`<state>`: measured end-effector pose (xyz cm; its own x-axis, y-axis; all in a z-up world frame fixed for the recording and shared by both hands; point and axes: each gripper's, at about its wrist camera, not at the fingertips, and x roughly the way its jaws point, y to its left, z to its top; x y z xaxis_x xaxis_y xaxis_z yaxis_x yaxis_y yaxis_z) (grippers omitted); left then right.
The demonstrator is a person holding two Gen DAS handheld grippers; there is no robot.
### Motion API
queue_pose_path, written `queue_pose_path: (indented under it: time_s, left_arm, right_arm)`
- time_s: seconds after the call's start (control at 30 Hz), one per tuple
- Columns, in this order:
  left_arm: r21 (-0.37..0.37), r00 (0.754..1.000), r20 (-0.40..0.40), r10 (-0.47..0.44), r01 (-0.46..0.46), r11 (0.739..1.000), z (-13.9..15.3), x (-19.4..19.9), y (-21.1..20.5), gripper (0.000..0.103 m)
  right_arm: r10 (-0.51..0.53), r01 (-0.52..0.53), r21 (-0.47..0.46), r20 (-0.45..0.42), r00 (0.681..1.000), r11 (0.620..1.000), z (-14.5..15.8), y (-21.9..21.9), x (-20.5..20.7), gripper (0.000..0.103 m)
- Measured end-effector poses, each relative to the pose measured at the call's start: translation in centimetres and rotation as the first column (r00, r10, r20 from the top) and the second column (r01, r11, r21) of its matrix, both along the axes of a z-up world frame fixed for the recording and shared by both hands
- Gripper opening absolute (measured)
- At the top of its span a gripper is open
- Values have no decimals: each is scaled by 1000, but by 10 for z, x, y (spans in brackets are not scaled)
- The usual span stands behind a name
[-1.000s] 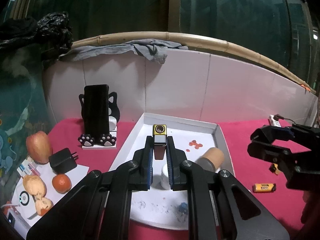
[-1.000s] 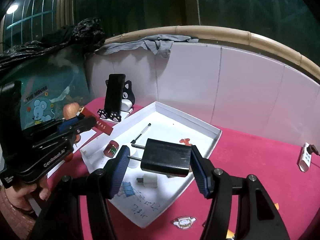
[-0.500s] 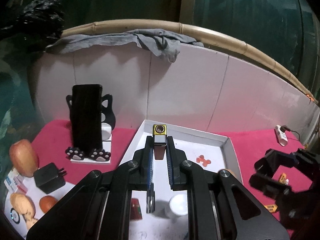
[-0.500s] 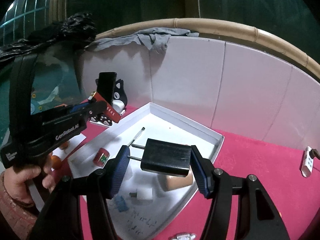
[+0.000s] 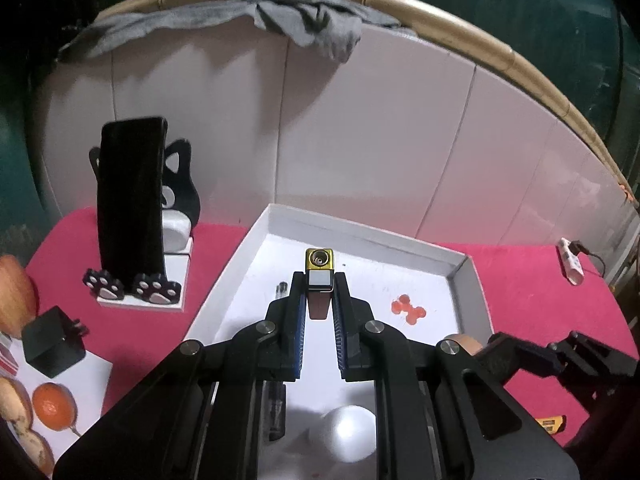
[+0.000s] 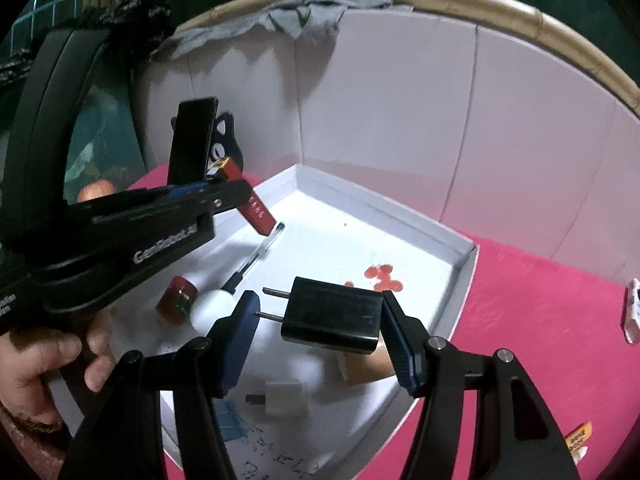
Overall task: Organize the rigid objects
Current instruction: 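Lower red case and black plug into the tray and open both tools, then withdraw both open tools from the tray toward the remaining items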
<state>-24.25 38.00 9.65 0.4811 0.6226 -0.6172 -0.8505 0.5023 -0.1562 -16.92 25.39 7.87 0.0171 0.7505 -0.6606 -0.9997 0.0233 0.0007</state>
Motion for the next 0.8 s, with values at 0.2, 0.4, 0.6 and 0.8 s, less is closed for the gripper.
queue_pose_path:
  time_s: [0.2, 0.4, 0.6, 0.8]
  left_arm:
    - [-14, 1000, -17, 11, -11, 1000, -9, 1, 3, 12]
    - [-38, 999, -14, 34, -34, 999, -17, -2, 6, 12]
    - [-38, 999, -11, 43, -44, 998, -17, -4, 4, 17]
    - [-14, 993, 14, 113, -113, 994, -10, -15, -2, 73]
  right_arm:
    - [-8, 8, -19, 2, 1000, 1000, -11, 5, 0, 60]
    - [-8, 8, -31, 8, 1000, 999, -19, 5, -1, 61]
    - [13, -13, -24, 22, 1000, 1000, -21, 1, -6, 62]
    - [25, -29, 52, 82, 996, 998, -12, -14, -14, 86]
